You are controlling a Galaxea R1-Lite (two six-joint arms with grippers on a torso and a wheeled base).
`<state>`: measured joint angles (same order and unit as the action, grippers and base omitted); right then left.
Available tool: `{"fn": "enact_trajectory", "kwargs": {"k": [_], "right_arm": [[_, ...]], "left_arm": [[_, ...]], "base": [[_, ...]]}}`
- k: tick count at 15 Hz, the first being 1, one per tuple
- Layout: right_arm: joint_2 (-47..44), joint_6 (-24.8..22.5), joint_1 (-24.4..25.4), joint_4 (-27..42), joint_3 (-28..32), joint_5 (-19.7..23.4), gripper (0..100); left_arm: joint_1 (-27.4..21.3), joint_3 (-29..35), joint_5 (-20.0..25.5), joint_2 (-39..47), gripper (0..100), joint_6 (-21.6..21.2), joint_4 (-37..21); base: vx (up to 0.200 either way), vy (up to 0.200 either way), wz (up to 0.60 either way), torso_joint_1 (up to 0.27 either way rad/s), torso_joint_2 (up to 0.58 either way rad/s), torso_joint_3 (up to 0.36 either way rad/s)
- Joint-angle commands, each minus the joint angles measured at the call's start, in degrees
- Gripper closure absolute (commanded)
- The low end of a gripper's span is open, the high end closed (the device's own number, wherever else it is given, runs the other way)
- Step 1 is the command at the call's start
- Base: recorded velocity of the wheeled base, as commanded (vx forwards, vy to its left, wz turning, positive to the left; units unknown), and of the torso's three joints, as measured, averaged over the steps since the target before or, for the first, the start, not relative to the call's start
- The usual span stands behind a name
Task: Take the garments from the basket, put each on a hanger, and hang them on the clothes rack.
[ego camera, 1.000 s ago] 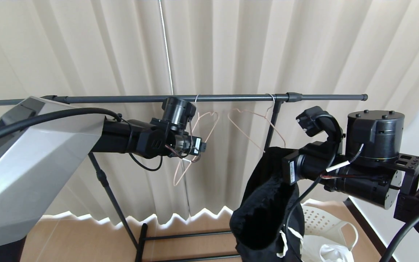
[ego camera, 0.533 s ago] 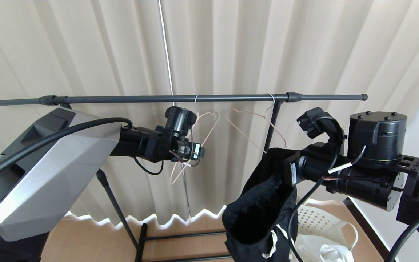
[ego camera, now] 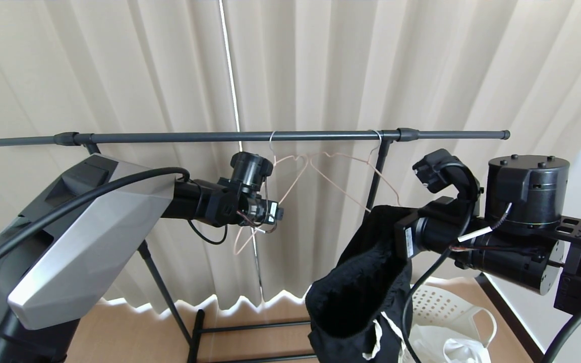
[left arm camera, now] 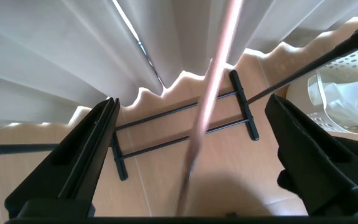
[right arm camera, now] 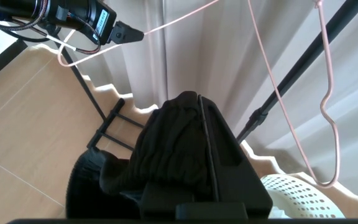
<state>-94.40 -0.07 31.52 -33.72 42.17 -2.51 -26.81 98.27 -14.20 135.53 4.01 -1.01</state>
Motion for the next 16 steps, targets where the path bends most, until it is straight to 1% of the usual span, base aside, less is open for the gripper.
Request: {"fn": "enact_trajectory", "kwargs": {"k": [1, 4, 7, 13, 16], "right_arm": [[0.19, -0.01, 0.03, -0.03, 0.02, -0.04, 100], [0.1, -0.01, 0.03, -0.03, 0.02, 0.05, 100], [0.19, -0.01, 0.03, -0.12, 0.02, 0.05, 100], [0.54, -0.01, 0.03, -0.12, 0.02, -0.04, 100], [0.54, -0.01, 0.03, -0.12, 0.02, -0.04, 100]], "left_arm": [[0.0, -0.01, -0.04, -0.01, 100, 0.03, 0.05], [0.0, -0.01, -0.12, -0.1, 100, 0.3, 0.05], [-0.18, -0.01, -2.32, -0.27, 100, 0.3, 0.22], [-0.53, -0.01, -2.5, -0.53, 100, 1.17, 0.22], [-0.61, -0.27, -2.5, -2.03, 100, 1.17, 0.22]], "base": [[0.0, 0.0, 0.0, 0.0, 0.0, 0.0], [0.0, 0.0, 0.0, 0.0, 0.0, 0.0], [0.0, 0.0, 0.0, 0.0, 0.0, 0.0], [0.0, 0.0, 0.0, 0.0, 0.0, 0.0], [0.0, 0.0, 0.0, 0.0, 0.0, 0.0]]}}
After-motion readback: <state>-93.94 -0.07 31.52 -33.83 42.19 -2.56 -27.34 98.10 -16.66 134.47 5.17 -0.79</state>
